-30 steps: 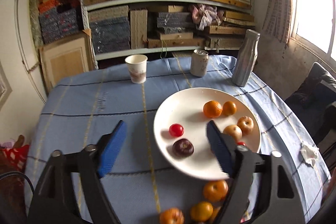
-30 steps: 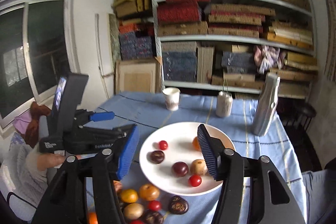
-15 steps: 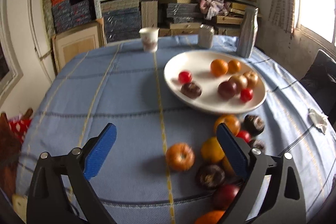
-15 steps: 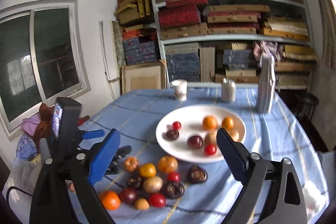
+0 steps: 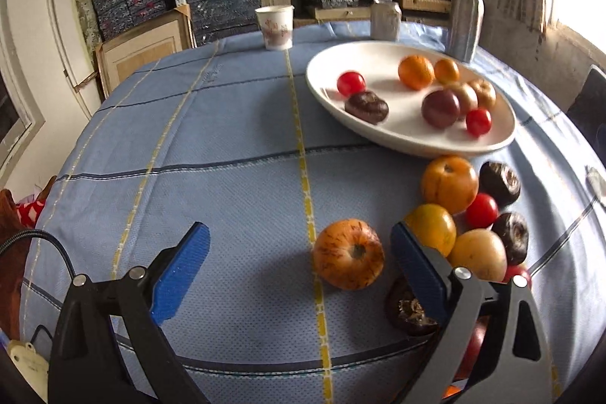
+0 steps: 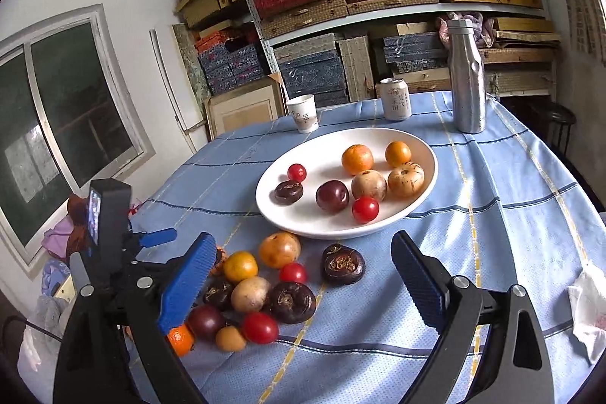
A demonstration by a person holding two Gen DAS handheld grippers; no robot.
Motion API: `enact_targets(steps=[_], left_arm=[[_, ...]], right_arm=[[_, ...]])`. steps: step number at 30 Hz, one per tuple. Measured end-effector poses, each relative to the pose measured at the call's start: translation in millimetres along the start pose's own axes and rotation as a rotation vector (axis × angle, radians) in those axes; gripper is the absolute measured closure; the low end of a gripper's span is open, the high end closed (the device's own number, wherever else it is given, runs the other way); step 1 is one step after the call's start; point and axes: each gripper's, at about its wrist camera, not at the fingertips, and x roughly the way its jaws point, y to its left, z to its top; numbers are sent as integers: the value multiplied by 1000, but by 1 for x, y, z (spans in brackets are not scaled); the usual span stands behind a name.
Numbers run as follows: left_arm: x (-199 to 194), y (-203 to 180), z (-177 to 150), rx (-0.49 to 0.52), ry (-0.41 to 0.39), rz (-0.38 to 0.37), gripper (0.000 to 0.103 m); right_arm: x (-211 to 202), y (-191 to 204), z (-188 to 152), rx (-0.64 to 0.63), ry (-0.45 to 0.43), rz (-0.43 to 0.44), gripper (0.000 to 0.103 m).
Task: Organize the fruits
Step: 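Grasp the red-orange apple with the left gripper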
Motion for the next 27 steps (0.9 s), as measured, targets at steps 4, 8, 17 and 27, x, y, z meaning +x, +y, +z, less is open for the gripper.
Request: enact_targets(steps=[4, 8, 17, 27], left_arm=[[4, -3, 0, 12, 16, -2, 9], [9, 4, -1, -9, 42, -6, 8], [2, 17, -7, -22, 28, -15, 5], [3, 1, -7, 22, 37, -86, 30]], right_arm=[[0, 3, -2, -20, 4, -4, 8], [-2, 3, -2, -18, 2, -6, 8], [-6, -3, 0, -1, -7, -16, 8], [-1, -14, 0, 21, 3, -55, 8]])
